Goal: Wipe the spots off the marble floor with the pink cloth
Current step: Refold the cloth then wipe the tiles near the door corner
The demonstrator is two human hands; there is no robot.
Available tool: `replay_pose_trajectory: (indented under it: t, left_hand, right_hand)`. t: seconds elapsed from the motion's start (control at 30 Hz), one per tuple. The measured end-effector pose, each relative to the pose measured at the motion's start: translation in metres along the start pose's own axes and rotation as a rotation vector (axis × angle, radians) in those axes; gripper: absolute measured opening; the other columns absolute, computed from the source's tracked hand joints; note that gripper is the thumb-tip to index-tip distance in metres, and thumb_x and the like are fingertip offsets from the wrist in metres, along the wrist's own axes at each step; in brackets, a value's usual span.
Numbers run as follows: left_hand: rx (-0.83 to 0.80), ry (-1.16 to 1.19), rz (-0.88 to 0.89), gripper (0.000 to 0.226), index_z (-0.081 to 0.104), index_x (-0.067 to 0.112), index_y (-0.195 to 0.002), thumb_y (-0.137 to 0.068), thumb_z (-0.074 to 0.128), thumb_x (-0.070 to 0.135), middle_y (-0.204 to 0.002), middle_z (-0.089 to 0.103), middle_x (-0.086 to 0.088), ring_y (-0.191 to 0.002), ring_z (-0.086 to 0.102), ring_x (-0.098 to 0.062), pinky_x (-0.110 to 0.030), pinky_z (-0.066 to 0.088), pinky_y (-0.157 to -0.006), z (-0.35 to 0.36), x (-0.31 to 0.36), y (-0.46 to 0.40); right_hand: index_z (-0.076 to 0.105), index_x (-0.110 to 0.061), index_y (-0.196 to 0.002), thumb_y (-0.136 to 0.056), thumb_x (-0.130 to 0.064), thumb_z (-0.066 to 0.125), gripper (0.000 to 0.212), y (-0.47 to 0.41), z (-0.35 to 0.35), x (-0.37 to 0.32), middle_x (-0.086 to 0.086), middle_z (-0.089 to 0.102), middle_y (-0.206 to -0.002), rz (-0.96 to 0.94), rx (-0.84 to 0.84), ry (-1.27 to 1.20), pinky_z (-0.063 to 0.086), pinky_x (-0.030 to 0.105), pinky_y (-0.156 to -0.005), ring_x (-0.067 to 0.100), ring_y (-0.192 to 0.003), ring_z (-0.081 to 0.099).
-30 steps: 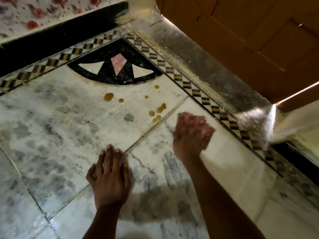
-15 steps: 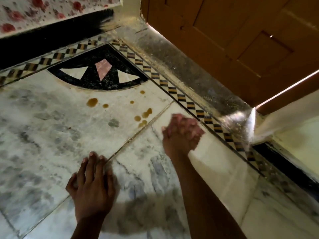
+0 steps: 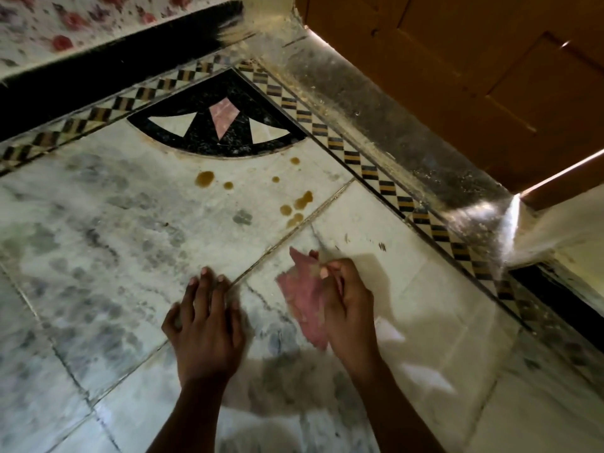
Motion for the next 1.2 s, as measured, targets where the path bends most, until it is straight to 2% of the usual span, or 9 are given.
replay_pose_trajectory:
  t: [0.1,0.27,0.33,0.43,0.57,0.73,0.93,1.07,1.2]
  left_hand:
    - [-0.012,-0.014,0.002,0.056,0.054,0.022,-0.15,-0.096,0.05,0.038,-0.171,0.039,-0.004,-0.154,0.042,-0.029,-0.055,0.029,-0.114,0.0,0.0,0.001]
    - [0.008,-0.014,0.001,0.054,0.056,0.021,-0.148,-0.096,0.052,0.036,-0.17,0.041,-0.005,-0.153,0.045,-0.029,-0.054,0.031,-0.112,0.0,0.0,-0.001]
    - [0.016,-0.016,0.001,0.055,0.057,0.021,-0.149,-0.097,0.052,0.036,-0.17,0.041,-0.005,-0.152,0.045,-0.029,-0.054,0.031,-0.112,0.001,0.0,0.0]
    - [0.02,-0.017,-0.002,0.055,0.057,0.02,-0.15,-0.097,0.051,0.036,-0.17,0.042,-0.006,-0.152,0.045,-0.029,-0.055,0.032,-0.112,0.003,-0.001,0.0]
    - [0.032,-0.004,0.003,0.056,0.057,0.021,-0.151,-0.097,0.053,0.036,-0.17,0.041,-0.005,-0.153,0.045,-0.028,-0.054,0.032,-0.113,0.003,-0.002,0.001]
    - [0.053,0.006,0.01,0.058,0.056,0.022,-0.152,-0.097,0.047,0.039,-0.171,0.039,-0.005,-0.154,0.044,-0.028,-0.055,0.031,-0.114,0.009,-0.003,0.001]
    - [0.043,-0.008,0.014,0.06,0.056,0.02,-0.154,-0.098,0.042,0.04,-0.172,0.038,-0.005,-0.155,0.043,-0.027,-0.056,0.034,-0.114,0.007,-0.004,0.001]
    - [0.038,-0.011,0.014,0.06,0.053,0.022,-0.156,-0.1,0.044,0.041,-0.173,0.036,-0.005,-0.156,0.039,-0.024,-0.056,0.032,-0.116,0.011,-0.004,0.001]
    - [0.016,-0.013,0.003,0.058,0.054,0.022,-0.155,-0.1,0.044,0.041,-0.173,0.037,-0.004,-0.157,0.04,-0.025,-0.056,0.032,-0.115,0.011,-0.004,-0.002]
  right_hand:
    - [0.07,-0.014,-0.113,-0.108,-0.017,0.064,0.009,-0.031,-0.007,0.013,-0.007,0.075,-0.1,0.081,0.007,-0.011,0.054,0.017,-0.079,0.0,-0.09,0.071]
    - [0.067,-0.004,-0.133,-0.108,-0.02,0.057,0.032,-0.034,0.009,0.041,0.017,0.064,-0.141,-0.159,0.139,0.467,0.056,0.054,-0.107,0.033,-0.131,0.06]
    - [0.062,-0.007,-0.146,-0.11,-0.032,0.043,0.047,-0.016,0.047,0.041,0.016,0.054,-0.16,-0.185,-0.025,0.541,0.047,0.054,-0.12,0.032,-0.147,0.051]
    - [0.027,-0.016,-0.171,-0.112,-0.046,0.032,0.067,0.003,0.087,0.048,0.01,0.016,-0.181,-0.226,-0.112,0.81,0.018,0.051,-0.136,0.028,-0.169,0.012]
    - [0.017,-0.025,-0.173,-0.108,-0.053,0.031,0.072,-0.024,0.085,0.057,0.007,0.007,-0.183,-0.169,-0.11,0.869,0.008,0.053,-0.136,0.033,-0.169,0.004]
    - [0.001,-0.032,-0.173,-0.109,-0.057,0.028,0.074,-0.146,0.121,0.041,0.009,-0.012,-0.182,0.178,-0.058,0.783,-0.001,0.066,-0.133,0.042,-0.167,-0.011]
    - [0.001,-0.042,-0.172,-0.109,-0.059,0.022,0.068,-0.075,0.107,0.044,-0.001,-0.007,-0.183,-0.413,-0.41,0.906,0.011,0.06,-0.134,0.03,-0.169,-0.005]
    - [0.001,-0.04,-0.172,-0.106,-0.064,0.018,0.073,-0.106,0.05,0.077,0.009,-0.007,-0.183,0.03,-0.204,0.901,0.008,0.065,-0.133,0.04,-0.168,0.0]
    - [-0.013,-0.037,-0.171,-0.112,-0.058,0.026,0.073,-0.176,0.11,0.042,0.011,-0.024,-0.179,0.188,-0.153,0.821,-0.002,0.07,-0.131,0.043,-0.166,-0.016]
Point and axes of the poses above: each hand's wrist, its own y-axis away from the middle knuckle, its own z-axis out of the palm, x = y × z, the point moved 4 cm from there along -y, towards the middle knuckle
